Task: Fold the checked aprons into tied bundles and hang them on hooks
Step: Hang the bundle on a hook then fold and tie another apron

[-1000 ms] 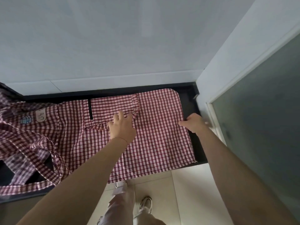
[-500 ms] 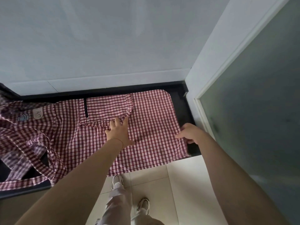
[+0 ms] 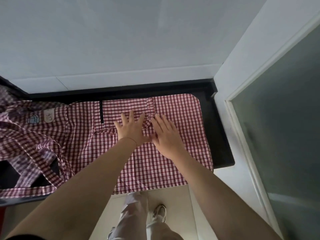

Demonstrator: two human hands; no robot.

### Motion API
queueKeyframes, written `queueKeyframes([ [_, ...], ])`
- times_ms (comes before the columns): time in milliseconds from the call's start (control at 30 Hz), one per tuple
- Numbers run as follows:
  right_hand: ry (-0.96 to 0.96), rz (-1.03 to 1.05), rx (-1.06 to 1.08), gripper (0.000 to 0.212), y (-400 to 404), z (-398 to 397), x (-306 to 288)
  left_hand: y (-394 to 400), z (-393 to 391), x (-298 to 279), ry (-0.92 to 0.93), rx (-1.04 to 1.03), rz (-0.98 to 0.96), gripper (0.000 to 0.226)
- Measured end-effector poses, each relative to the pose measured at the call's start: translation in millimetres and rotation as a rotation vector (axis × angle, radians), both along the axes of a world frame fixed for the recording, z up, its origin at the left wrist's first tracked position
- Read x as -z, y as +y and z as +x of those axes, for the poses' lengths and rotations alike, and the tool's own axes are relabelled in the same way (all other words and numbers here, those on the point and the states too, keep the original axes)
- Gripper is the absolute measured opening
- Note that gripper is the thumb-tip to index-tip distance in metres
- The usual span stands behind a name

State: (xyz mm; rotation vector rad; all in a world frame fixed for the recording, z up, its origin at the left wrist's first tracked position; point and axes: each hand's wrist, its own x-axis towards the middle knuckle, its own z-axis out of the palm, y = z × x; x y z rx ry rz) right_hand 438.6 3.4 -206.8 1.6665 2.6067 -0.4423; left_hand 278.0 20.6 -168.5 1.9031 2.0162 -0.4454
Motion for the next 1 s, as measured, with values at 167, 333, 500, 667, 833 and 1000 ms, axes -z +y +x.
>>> queueKeyframes([
  [167, -0.079, 0.044, 0.093, 0.065, 26.3, 36.3, 23.4, 7.7, -14.9, 21.6, -0.063, -0.028, -0.063, 0.122],
  [333, -0.124, 0.035, 0.428, 0.061, 66.8, 77.1, 14.1, 11.2, -17.3, 28.3, -0.094, -0.016, -0.038, 0.123],
  [500, 0.338, 0.024, 1.036, 0.037, 113.1, 87.5, -27.3, 9.3, -18.0, 30.5, -0.100, -0.013, -0.028, 0.123],
  [667, 0.804, -0.329, 1.247, 0.026, 153.2, 86.5, -50.2, 10.4, -17.1, 30.8, -0.084, -0.006, -0.034, 0.123],
  [833, 0.679, -0.474, 1.130, 0.011, 161.9, 83.3, -72.4, 10.7, -17.3, 31.7, -0.075, -0.002, -0.043, 0.123],
  [1000, 0.486, -0.602, 0.813, 0.040, 158.2, 75.2, -89.1, 11.5, -17.3, 29.6, -0.072, -0.001, -0.062, 0.124],
])
